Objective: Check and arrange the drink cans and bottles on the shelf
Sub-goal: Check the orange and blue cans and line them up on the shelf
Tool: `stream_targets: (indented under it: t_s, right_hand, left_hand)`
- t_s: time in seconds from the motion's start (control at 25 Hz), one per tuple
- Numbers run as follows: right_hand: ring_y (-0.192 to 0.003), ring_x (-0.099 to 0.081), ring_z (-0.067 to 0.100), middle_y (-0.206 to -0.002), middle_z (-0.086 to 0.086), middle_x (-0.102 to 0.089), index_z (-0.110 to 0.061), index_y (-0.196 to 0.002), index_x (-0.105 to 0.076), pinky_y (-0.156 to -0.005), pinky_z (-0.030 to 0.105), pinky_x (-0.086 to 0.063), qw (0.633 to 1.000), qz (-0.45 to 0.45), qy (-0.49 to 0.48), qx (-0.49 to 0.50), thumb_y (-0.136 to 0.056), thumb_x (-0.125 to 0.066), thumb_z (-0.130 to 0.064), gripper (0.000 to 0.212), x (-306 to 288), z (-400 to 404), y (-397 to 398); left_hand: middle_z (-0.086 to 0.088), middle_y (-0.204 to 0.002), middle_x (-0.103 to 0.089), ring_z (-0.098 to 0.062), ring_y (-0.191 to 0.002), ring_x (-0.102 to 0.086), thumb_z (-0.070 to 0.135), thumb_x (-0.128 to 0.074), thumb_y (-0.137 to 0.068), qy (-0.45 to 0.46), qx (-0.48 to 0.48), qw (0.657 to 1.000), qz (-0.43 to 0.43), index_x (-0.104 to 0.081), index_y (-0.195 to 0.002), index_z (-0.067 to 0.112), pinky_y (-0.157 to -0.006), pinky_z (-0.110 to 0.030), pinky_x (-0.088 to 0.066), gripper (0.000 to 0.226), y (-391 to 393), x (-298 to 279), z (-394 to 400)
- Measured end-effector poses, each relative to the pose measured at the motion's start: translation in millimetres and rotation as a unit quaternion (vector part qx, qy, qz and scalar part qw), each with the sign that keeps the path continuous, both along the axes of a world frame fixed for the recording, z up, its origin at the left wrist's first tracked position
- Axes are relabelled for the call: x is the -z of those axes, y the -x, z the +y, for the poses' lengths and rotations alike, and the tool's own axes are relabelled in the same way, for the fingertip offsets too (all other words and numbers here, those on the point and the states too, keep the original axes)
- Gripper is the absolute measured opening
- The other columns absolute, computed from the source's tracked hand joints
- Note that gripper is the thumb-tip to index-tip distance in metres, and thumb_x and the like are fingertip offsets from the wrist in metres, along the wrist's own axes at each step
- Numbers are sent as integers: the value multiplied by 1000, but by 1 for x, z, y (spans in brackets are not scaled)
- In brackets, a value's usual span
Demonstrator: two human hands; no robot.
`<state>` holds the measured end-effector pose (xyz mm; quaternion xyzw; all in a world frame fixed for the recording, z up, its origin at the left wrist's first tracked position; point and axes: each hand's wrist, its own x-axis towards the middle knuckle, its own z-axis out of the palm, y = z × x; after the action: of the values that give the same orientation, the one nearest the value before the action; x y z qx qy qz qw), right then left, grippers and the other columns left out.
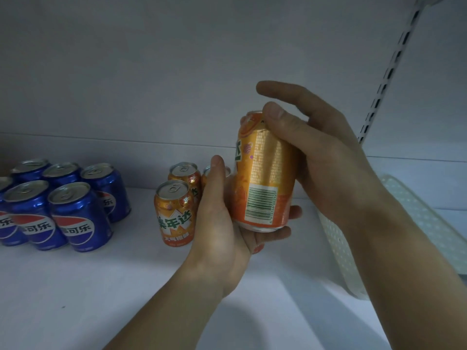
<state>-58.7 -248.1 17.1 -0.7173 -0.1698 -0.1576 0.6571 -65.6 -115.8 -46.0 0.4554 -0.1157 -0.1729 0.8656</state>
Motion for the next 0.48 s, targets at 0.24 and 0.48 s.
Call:
stream_targets:
  t_s: [0.24,0.48]
  right_hand:
    - [-109,-72,14,-119,-3,-74,-31,-129,-67,-94,40,-59,1000,10,23,0,-91,-58,-49,43,2,3,0]
    - [-101,-73,14,-109,-2,-75,-26,-113,-73,-83,29,-57,999,3,45,9,-94,-53,-44,33,2,3,0]
  left_hand:
    - [-17,-94,-72,-30,-68,-70,65,-42,-83,1,-26,1000,-14,-69,-117,11,-47,-25,-51,69,2,-3,-3]
    - [-18,-91,-72,-30,-63,-70,69,-36,-87,-5,-5,1000,-12,-72,-110,12,-47,-26,-50,70,1,0,-1]
